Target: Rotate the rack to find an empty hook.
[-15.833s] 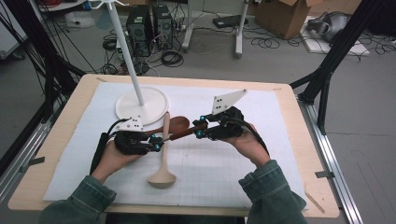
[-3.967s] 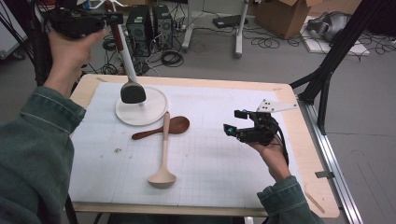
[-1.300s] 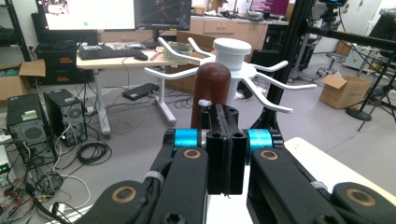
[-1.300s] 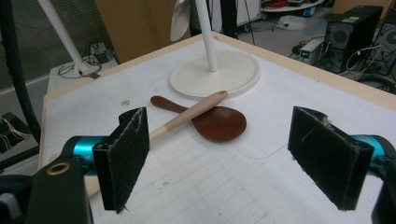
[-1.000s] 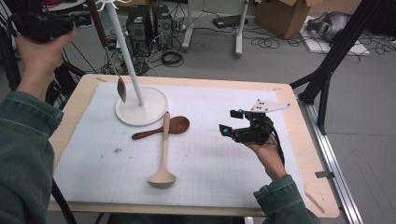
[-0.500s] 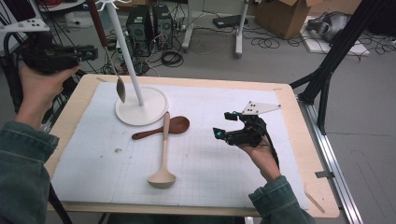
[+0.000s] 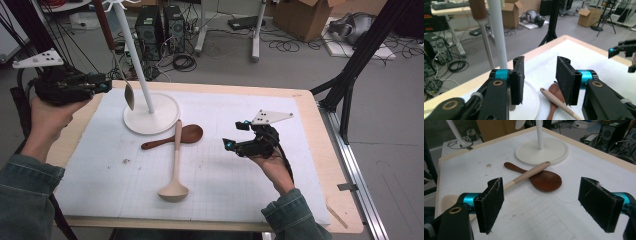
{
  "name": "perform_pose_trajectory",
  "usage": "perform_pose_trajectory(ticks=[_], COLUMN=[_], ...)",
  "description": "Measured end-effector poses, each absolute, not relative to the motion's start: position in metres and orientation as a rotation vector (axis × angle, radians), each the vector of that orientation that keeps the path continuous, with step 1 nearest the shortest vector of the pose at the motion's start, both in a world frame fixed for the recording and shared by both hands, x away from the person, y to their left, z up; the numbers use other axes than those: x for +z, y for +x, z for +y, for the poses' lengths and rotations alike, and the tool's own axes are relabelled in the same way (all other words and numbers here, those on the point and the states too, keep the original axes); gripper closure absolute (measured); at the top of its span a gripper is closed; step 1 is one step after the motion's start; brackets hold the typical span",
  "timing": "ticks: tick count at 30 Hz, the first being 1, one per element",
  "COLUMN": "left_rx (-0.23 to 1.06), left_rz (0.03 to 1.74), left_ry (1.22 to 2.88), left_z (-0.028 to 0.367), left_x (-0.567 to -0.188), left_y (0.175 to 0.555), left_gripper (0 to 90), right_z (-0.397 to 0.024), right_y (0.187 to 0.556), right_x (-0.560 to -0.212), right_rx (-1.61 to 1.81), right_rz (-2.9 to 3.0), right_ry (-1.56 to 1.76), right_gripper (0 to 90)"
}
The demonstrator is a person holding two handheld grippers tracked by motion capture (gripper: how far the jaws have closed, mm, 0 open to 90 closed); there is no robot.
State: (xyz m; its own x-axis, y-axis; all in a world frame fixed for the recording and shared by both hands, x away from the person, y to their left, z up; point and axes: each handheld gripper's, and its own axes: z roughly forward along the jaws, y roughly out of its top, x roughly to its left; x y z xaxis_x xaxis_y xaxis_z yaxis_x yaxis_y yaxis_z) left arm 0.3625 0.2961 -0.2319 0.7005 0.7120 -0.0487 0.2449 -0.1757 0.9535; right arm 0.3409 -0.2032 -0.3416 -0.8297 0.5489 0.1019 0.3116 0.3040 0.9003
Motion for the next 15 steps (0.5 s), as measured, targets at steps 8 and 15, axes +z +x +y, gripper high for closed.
perform_pose_trajectory(ticks=[8, 15], left_rx=[0.466, 0.451], left_rz=[0.784, 0.770], left_ry=[1.769, 1.785], left_z=[0.290, 0.286], left_x=[-0.258, -0.277], left_y=[0.357, 0.352], left_gripper=[43.9, 37.6], right_z=[-0.196, -0.191], right_y=[0.343, 0.344], right_x=[-0.347, -0.352], right_rx=[1.509, 1.500], right_rz=[2.368, 2.380], right_ry=[0.785, 0.798], right_gripper=[20.1, 20.1])
